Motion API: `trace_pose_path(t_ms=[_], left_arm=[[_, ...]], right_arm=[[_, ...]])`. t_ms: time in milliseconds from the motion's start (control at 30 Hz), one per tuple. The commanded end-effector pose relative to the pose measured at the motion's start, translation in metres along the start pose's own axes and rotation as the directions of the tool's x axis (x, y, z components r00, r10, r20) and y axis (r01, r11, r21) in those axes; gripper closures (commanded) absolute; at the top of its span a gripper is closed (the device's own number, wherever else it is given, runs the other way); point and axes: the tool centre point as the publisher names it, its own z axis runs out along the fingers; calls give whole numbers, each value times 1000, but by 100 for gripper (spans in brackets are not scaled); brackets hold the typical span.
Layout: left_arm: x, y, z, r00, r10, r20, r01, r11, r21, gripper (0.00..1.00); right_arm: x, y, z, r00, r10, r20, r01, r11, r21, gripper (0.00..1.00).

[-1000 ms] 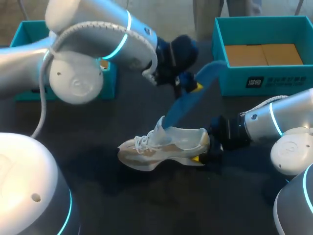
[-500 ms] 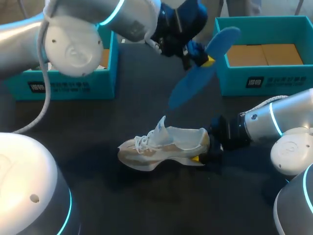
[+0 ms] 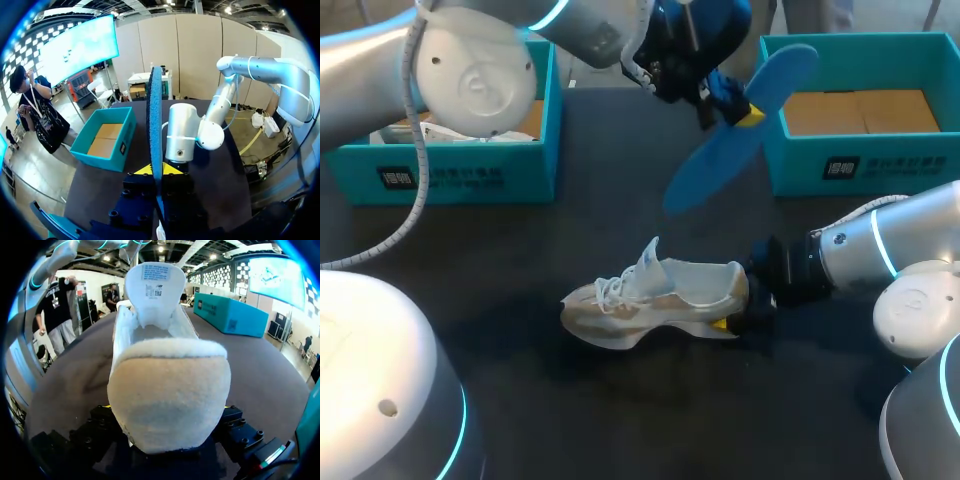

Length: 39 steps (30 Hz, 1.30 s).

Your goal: Take the shoe out of the shoebox, open the shoe tongue, remove and reinsert the insole, then place the shoe into the shoebox

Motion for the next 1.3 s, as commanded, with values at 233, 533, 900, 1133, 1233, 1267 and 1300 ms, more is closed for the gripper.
trace_pose_path(t_ms=[233, 533, 900, 1133, 1233, 1267, 1300], left_arm=[[13, -20, -8, 981, -172, -90, 184, 972, 149, 100], [29, -62, -31, 937, -287, -199, 337, 896, 291, 100], [44, -86, -64, 889, -317, -331, 426, 836, 344, 100], [65, -86, -80, 824, -393, -409, 522, 807, 278, 100], [73, -85, -89, 791, -420, -444, 570, 771, 285, 100], [74, -85, -91, 789, -428, -441, 577, 763, 291, 100], [76, -85, -94, 787, -429, -444, 579, 762, 290, 100]], right_arm=[[1, -2, 1, 1000, 0, 1, 0, 1000, 2, 100], [1, -2, 1, 1000, 0, 1, 0, 1000, 2, 100], [1, -2, 1, 1000, 0, 1, 0, 1000, 2, 100], [1, -2, 1, 1000, 0, 1, 0, 1000, 2, 100], [1, -2, 1, 1000, 0, 1, 0, 1000, 2, 100], [1, -2, 1, 1000, 0, 1, 0, 1000, 2, 100], [1, -2, 1, 1000, 0, 1, 0, 1000, 2, 100]])
